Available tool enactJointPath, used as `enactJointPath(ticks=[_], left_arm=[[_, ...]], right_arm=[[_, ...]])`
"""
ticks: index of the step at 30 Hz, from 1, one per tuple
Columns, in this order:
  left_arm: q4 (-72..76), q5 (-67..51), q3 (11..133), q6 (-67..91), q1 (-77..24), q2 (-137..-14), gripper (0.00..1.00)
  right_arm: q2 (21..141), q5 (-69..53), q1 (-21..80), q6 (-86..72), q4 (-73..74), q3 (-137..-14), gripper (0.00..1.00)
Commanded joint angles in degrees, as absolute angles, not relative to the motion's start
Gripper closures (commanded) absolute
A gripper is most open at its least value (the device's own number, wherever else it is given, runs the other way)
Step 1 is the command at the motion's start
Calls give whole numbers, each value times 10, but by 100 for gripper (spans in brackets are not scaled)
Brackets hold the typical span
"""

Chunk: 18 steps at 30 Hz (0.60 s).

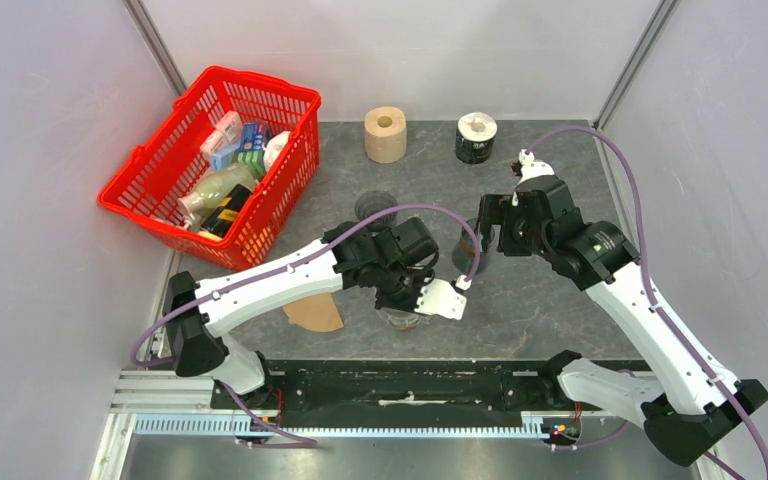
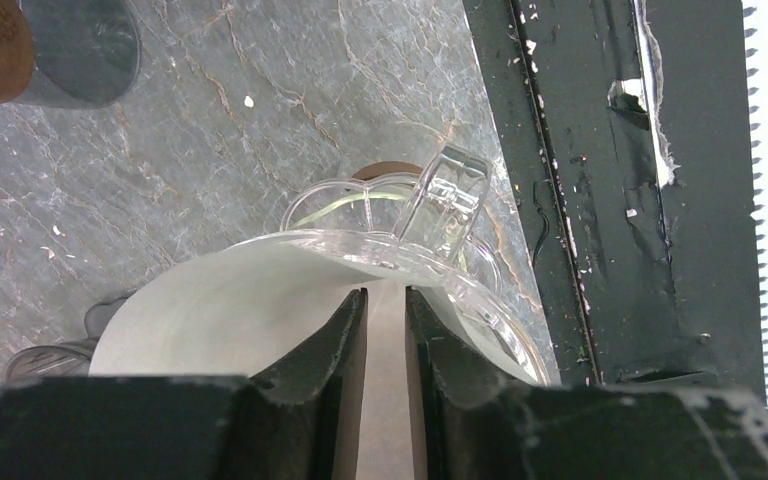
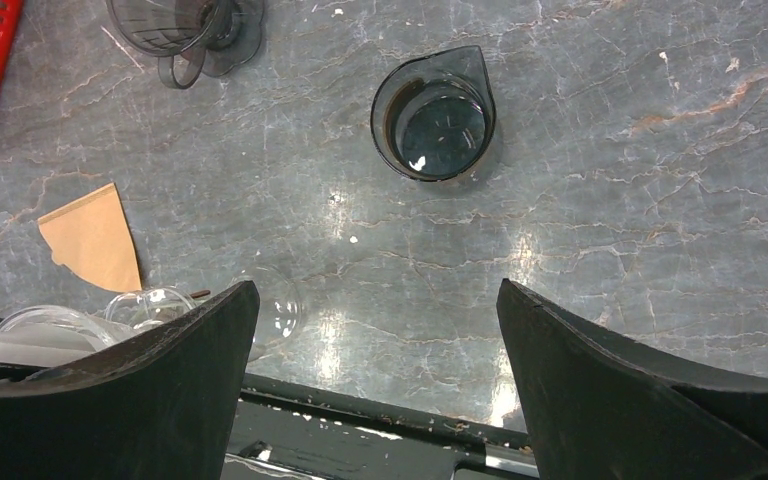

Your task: Place the coffee filter in the dripper

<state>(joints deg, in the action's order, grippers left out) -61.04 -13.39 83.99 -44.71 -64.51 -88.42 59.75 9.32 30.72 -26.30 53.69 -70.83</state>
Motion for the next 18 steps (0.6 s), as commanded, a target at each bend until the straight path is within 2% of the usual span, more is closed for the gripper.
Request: enactJointPath(ticks=[1, 10, 18], left_arm=[[-605, -133, 858, -465, -650, -884, 76], [-605, -132, 863, -464, -650, -879, 90], [-605, -130, 872, -463, -651, -865, 92]], right_arm=[[585, 93, 305, -257, 530, -712, 3], [587, 88, 305, -257, 530, -711, 3], [589, 88, 305, -256, 530, -712, 3]])
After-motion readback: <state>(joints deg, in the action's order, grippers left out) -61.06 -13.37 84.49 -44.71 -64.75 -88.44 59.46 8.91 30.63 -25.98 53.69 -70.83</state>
